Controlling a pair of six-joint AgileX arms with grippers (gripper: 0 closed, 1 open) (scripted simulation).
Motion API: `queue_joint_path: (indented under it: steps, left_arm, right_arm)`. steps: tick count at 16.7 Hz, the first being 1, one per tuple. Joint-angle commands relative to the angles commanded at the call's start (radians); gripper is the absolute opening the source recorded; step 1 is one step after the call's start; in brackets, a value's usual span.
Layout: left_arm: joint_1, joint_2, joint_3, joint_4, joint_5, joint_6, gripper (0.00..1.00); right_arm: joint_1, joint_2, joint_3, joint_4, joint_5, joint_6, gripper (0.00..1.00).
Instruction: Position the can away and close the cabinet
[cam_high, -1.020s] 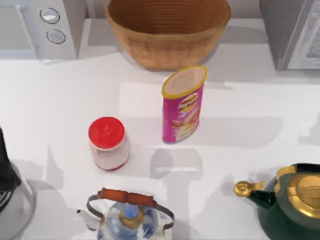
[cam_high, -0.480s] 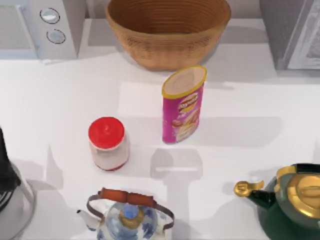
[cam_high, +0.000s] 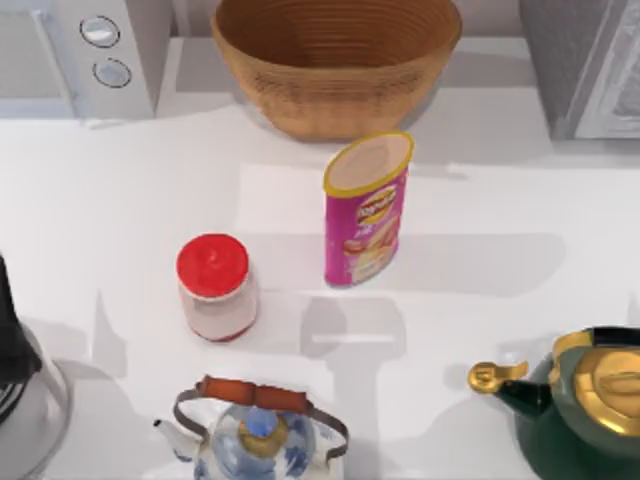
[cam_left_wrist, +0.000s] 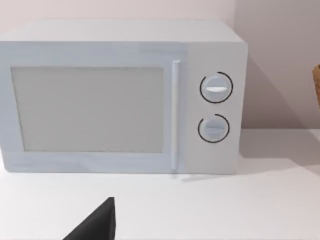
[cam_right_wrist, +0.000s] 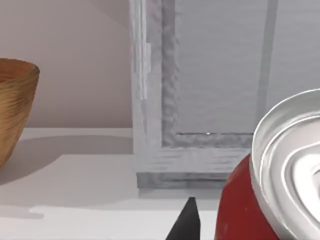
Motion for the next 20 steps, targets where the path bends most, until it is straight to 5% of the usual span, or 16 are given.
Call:
queue_joint_path:
  steps: [8,20]
  left_arm:
    - [0.0,0.0,0.0,0.0,0.0,0.0,1.0]
    - [0.0,0.0,0.0,0.0,0.0,0.0,1.0]
  right_arm:
    - [0.006,0.123,0.189,-0.031,0.026,0.007,0.0]
    - [0.099,0.817,1.112,-0.253,0.135,0.025,0.0]
